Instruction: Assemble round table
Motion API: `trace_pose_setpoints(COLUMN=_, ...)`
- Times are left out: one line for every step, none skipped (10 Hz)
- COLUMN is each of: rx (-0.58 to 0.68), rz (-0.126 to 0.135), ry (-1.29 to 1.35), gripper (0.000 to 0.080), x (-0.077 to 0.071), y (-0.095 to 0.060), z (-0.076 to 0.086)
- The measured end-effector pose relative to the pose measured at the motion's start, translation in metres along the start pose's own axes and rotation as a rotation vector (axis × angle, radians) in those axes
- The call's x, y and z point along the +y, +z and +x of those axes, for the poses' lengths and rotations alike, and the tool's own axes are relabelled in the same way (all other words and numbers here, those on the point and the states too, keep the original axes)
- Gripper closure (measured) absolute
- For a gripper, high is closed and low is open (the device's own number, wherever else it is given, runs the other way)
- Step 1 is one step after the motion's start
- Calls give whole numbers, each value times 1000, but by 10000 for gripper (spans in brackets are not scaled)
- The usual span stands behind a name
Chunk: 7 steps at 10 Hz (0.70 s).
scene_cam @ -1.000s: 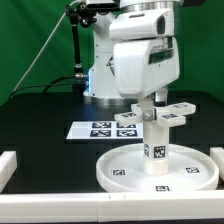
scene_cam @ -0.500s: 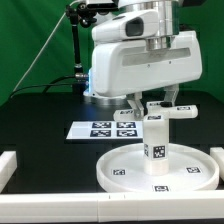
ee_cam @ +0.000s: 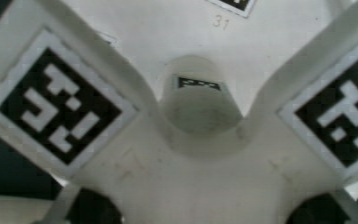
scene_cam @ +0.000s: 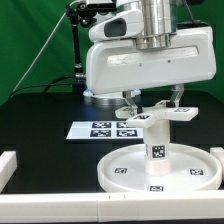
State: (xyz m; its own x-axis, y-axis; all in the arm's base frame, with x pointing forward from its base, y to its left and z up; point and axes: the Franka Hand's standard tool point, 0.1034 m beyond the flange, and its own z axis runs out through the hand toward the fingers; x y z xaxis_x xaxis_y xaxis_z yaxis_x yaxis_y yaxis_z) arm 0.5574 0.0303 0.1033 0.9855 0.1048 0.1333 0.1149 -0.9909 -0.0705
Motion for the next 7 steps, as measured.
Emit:
trace_pose_setpoints(rx=4, rz=1, ry=53, gripper=356, x=0, y=0, z=1)
trace_pose_setpoints(rx=11, rz=10, ry=180, gripper=356, x=0, y=-1, z=1)
trace_pose_setpoints(rx=12, rz=20, ry=284, gripper=356, x=1, y=-1, z=1)
trace_pose_setpoints(rx=12, rz=26, ry=383, gripper=356, x=2, y=-1, z=1)
trace_pose_setpoints(rx=11, rz=27, ry=441, gripper=356, x=2, y=-2, z=1)
trace_pose_setpoints(rx=11, rz=32, ry=560, gripper=356, x=2, y=-2, z=0)
trace_pose_setpoints(rx=16, rz=34, ry=657, gripper=356, x=1, y=-3, z=-1)
